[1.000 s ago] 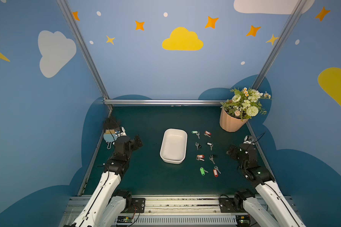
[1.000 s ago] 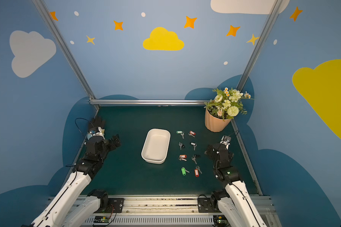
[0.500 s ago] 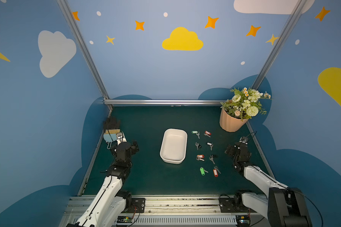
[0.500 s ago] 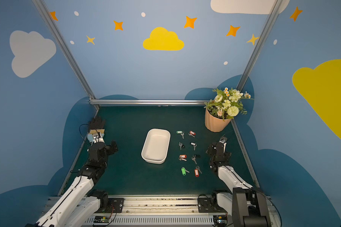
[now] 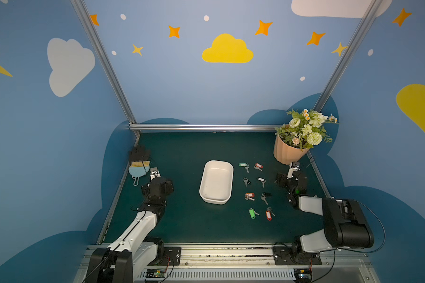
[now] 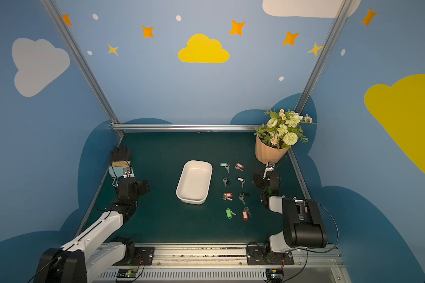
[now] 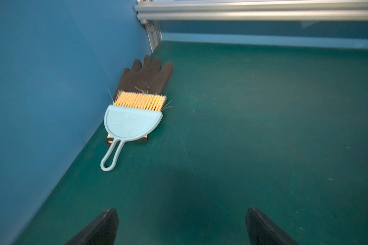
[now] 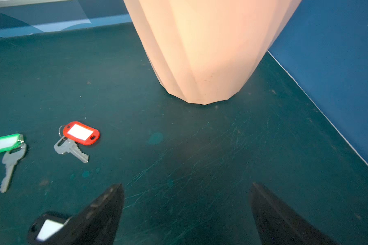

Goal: Take the keys out of the storage box
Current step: Reset both arms

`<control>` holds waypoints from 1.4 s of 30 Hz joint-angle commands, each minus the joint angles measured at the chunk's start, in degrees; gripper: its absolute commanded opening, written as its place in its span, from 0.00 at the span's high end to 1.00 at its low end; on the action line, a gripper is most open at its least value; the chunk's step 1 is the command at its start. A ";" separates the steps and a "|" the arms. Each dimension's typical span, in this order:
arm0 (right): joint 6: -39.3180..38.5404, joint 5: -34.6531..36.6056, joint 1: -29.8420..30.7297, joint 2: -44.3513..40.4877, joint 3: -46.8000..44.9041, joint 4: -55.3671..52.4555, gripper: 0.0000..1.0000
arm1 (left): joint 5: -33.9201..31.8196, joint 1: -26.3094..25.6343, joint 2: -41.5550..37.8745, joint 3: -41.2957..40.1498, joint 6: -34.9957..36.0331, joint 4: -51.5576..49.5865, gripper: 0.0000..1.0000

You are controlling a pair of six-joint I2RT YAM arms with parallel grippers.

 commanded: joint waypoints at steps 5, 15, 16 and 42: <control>-2.60 -3.20 0.06 -1.46 1.69 -1.10 0.02 | 5.75 2.96 9.94 1.35 5.41 14.20 0.00; -3.61 -3.80 0.07 -1.82 2.18 -2.75 0.02 | 10.53 3.54 18.47 2.35 12.73 27.43 0.00; -3.61 -3.81 0.01 -1.80 2.31 -2.77 0.02 | 10.38 3.59 17.87 1.51 12.64 28.34 0.00; -3.70 -3.46 0.29 -1.76 2.42 -2.88 0.02 | 23.96 5.44 28.47 3.34 7.22 35.29 0.00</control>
